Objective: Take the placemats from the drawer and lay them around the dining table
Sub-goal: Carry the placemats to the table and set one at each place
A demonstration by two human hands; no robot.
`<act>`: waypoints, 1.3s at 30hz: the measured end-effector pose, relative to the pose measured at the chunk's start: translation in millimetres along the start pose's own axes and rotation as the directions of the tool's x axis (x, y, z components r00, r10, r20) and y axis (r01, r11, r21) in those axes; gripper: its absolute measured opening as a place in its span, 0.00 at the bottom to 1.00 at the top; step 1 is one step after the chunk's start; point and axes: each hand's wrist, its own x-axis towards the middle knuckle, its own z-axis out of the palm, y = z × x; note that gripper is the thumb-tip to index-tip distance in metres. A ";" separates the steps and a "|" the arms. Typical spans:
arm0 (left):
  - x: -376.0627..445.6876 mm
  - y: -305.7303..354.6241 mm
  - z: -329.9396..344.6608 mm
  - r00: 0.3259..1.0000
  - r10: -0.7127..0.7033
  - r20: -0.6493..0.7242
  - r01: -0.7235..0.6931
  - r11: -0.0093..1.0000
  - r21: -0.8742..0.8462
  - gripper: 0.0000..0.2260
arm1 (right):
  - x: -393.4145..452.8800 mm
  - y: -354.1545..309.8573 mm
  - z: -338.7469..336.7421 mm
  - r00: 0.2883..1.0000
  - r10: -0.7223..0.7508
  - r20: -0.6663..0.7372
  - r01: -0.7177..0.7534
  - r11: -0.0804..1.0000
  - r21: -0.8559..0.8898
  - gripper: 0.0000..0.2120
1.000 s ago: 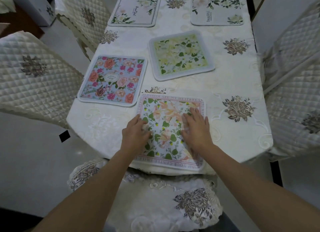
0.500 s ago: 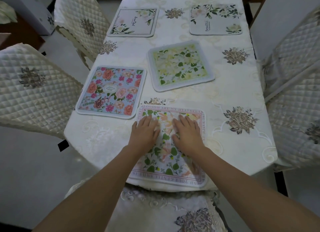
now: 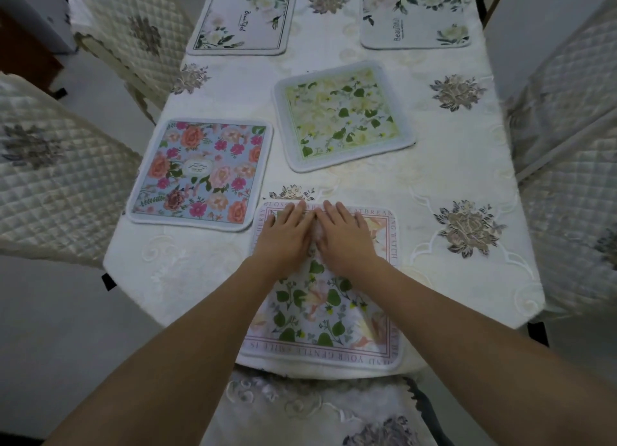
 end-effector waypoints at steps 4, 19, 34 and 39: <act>-2.8 -9.7 1.5 0.999 0.032 -0.027 -0.032 0.999 -0.002 0.24 | -2.4 9.6 -1.9 1.000 -0.004 -0.011 0.004 1.000 -0.014 0.28; -19.0 -38.5 -1.3 0.994 -0.098 -0.043 0.090 0.983 -0.158 0.25 | -42.7 60.8 0.5 0.982 0.164 -0.096 -0.157 0.985 0.077 0.28; -107.5 -20.8 38.4 0.992 -0.114 -0.047 0.106 0.983 -0.152 0.27 | -134.9 47.4 24.7 0.994 0.108 -0.020 -0.106 0.991 0.080 0.29; -148.3 -15.7 48.0 0.995 -0.095 -0.022 0.092 0.989 -0.119 0.27 | -170.0 41.5 38.4 0.996 0.089 -0.020 -0.087 0.994 0.062 0.28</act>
